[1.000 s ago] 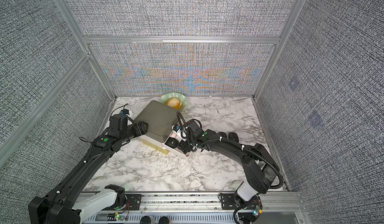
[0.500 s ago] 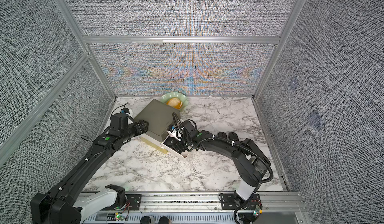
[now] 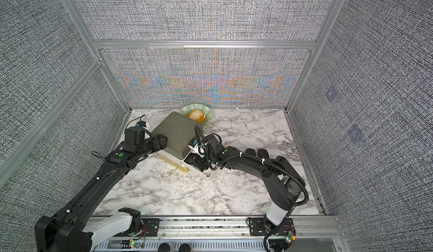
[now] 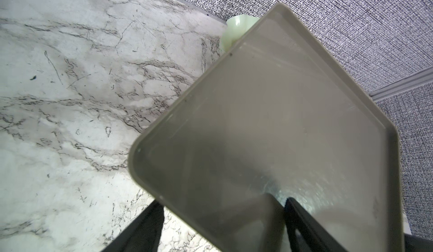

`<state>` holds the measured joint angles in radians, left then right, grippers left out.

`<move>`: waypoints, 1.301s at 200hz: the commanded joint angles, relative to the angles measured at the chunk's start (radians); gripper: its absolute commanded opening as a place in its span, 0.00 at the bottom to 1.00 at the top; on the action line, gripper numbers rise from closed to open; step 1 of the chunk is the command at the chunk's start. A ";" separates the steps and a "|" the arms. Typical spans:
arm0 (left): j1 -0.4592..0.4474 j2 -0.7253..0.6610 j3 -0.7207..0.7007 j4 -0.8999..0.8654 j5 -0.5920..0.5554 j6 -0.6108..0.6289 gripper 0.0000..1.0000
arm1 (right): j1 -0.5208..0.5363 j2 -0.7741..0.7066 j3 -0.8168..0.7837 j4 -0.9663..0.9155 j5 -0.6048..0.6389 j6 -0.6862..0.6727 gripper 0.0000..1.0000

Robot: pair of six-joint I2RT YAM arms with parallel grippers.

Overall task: Take the mice out of the drawer
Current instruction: Adjust the storage box at the center of the board, then pick up the mouse from the drawer.

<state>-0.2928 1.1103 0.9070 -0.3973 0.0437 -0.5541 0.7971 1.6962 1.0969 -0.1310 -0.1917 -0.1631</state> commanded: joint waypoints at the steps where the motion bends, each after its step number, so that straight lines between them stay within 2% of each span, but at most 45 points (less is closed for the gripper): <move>1: 0.001 -0.002 0.004 -0.004 -0.002 0.008 0.81 | 0.001 0.028 0.025 0.008 -0.045 -0.018 0.83; 60: 0.001 -0.002 0.000 -0.005 -0.013 0.007 0.81 | -0.002 0.059 0.037 0.031 -0.031 -0.015 0.81; 116: 0.006 0.005 0.003 0.001 -0.025 0.003 0.81 | -0.030 0.024 0.001 0.061 -0.052 0.000 0.61; 145: 0.007 0.001 0.002 0.005 -0.022 0.000 0.81 | -0.033 0.025 -0.003 0.066 -0.063 0.006 0.62; 171: 0.007 0.003 0.004 0.000 -0.023 0.003 0.81 | -0.035 0.049 0.011 0.080 -0.090 0.015 0.73; 190: 0.007 0.004 0.004 0.001 -0.022 0.002 0.81 | -0.035 0.068 0.023 0.086 -0.098 0.017 0.76; 233: 0.008 0.012 0.000 0.008 -0.012 -0.001 0.81 | -0.036 0.090 0.018 0.129 -0.085 0.016 0.76; 260: 0.009 0.012 -0.002 0.012 -0.013 -0.004 0.81 | -0.039 0.094 0.010 0.146 -0.086 0.023 0.69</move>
<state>-0.2852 1.1202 0.9066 -0.3836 0.0292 -0.5583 0.7628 1.7836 1.1126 0.0078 -0.2989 -0.1616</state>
